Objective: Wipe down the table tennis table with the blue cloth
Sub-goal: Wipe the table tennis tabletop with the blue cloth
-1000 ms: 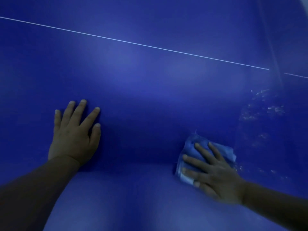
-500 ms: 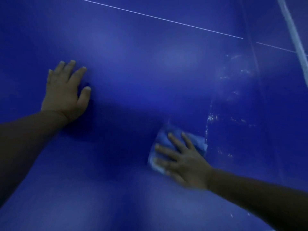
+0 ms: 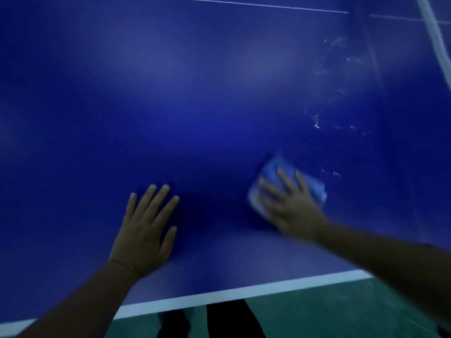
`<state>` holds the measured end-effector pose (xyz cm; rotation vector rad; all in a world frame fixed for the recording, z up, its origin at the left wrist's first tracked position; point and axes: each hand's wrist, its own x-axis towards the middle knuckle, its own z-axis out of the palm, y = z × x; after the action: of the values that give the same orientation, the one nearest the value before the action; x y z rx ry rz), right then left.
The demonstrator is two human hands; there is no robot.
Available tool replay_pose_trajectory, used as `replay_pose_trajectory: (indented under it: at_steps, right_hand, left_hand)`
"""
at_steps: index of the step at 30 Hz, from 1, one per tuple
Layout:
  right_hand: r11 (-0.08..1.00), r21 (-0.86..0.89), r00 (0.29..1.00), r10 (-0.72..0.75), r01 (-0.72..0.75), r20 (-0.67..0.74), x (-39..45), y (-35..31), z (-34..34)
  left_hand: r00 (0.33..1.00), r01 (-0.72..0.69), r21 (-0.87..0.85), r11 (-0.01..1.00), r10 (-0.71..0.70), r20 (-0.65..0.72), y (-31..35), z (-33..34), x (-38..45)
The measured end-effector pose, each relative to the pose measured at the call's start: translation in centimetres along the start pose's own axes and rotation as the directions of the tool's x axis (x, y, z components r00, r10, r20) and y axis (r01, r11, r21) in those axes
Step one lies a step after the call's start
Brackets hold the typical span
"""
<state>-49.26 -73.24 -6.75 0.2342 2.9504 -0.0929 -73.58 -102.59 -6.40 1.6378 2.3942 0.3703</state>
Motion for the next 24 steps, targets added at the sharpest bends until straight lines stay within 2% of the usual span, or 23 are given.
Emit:
replay_pose_trajectory:
  at_steps: [3, 6, 7, 9, 10, 12, 13, 14, 15, 18, 20, 22, 24]
  right_hand:
    - [0.988, 0.044, 0.987, -0.15, 0.148, 0.063, -8.1, -4.1, 1.7]
    - [0.976, -0.004, 0.972, -0.215, 0.216, 0.091, -6.8, -2.4, 1.2]
    - [0.988, -0.008, 0.986, -0.152, 0.153, 0.062, -5.4, -1.6, 1.0]
    - [0.988, 0.073, 0.991, 0.134, -0.134, -0.004, -2.4, -0.4, 0.3]
    - [0.942, 0.144, 0.95, 0.311, -0.302, -0.04, -1.0, 0.0, 0.0]
    - [0.786, 0.256, 0.797, 0.598, -0.563, -0.083, 1.3, -0.1, -0.2]
    - [0.714, 0.285, 0.728, 0.682, -0.639, -0.076, 2.3, -0.9, -0.2]
    - [0.674, 0.295, 0.689, 0.721, -0.677, -0.067, 2.8, -2.2, -0.2]
    - [0.68, 0.285, 0.693, 0.717, -0.675, -0.069, 2.7, -4.0, 0.2]
    - [0.848, 0.207, 0.854, 0.513, -0.488, -0.089, -1.8, -11.2, 1.8]
    - [0.902, 0.183, 0.912, 0.406, -0.391, -0.05, -6.5, -14.2, 2.6]
    - [0.904, 0.181, 0.92, 0.39, -0.388, 0.025, -9.5, -14.3, 2.5]
    - [0.832, 0.185, 0.852, 0.518, -0.523, 0.079, -9.5, -13.2, 2.2]
  left_hand:
    - [0.998, -0.047, 0.037, 0.998, 0.045, 0.035, 0.2, 0.9, -1.5]
    - [0.996, -0.07, 0.062, 0.996, 0.067, 0.051, -0.1, 1.1, -1.6]
    - [0.996, -0.069, 0.066, 0.995, 0.066, 0.059, -0.1, 1.1, -1.5]
    - [0.997, -0.052, 0.057, 0.997, 0.048, 0.063, 0.1, 1.0, -1.5]
    - [0.997, -0.046, 0.048, 0.998, 0.043, 0.06, 0.1, 1.0, -1.6]
    - [0.998, -0.045, 0.032, 0.998, 0.043, 0.053, 0.2, 1.0, -1.5]
    - [0.998, -0.044, 0.026, 0.999, 0.043, 0.053, 0.2, 1.0, -1.5]
    - [0.998, -0.04, 0.02, 0.999, 0.039, 0.056, 0.1, 1.1, -1.5]
    - [0.998, -0.032, 0.016, 0.999, 0.031, 0.057, 0.1, 1.1, -1.6]
    - [0.999, -0.024, 0.017, 1.0, 0.023, 0.044, 0.0, 1.4, -1.7]
    - [0.999, -0.023, 0.032, 0.999, 0.022, 0.034, -0.1, 1.6, -1.7]
    - [0.999, -0.02, 0.031, 0.999, 0.019, 0.025, -0.1, 1.6, -1.8]
    - [1.0, -0.01, 0.023, 1.0, 0.01, 0.021, 0.0, 1.5, -1.9]
